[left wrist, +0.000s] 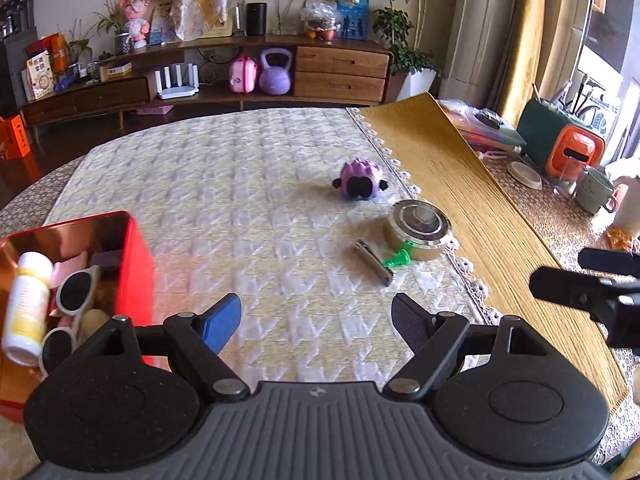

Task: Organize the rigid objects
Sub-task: 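Move the left tool toward the nail clipper while the right tool approaches the silver tin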

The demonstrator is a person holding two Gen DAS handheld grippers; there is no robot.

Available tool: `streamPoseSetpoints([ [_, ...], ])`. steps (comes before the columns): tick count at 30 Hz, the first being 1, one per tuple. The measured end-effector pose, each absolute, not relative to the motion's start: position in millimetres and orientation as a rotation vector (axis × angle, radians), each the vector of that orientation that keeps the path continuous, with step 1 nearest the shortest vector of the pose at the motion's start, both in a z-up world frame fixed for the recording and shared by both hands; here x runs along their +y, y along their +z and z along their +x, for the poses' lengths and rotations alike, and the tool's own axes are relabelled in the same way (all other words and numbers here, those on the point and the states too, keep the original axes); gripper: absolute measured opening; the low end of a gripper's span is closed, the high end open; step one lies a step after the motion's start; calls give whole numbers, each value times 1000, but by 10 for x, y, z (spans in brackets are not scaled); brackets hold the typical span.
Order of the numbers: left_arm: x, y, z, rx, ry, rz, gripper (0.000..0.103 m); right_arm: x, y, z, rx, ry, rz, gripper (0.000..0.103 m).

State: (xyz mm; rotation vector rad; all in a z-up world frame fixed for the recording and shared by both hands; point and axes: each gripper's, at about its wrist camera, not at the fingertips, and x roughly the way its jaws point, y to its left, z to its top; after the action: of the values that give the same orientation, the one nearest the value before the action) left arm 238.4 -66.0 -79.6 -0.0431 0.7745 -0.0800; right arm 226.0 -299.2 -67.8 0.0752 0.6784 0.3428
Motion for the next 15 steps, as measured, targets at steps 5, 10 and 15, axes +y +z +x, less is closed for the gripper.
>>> streamPoseSetpoints([
  [5, -854, -941, 2537, 786, -97, -22, 82, -3018, -766, 2481, 692, 338, 60, 102],
  [10, -956, -1077, 2715, 790, -100, -15, 82, -2965, -841, 2751, 705, 340, 29, 102],
  [15, -987, -1168, 2900, 789, -85, -21, 82, -2874, -951, 3003, 718, 338, 10, 102],
])
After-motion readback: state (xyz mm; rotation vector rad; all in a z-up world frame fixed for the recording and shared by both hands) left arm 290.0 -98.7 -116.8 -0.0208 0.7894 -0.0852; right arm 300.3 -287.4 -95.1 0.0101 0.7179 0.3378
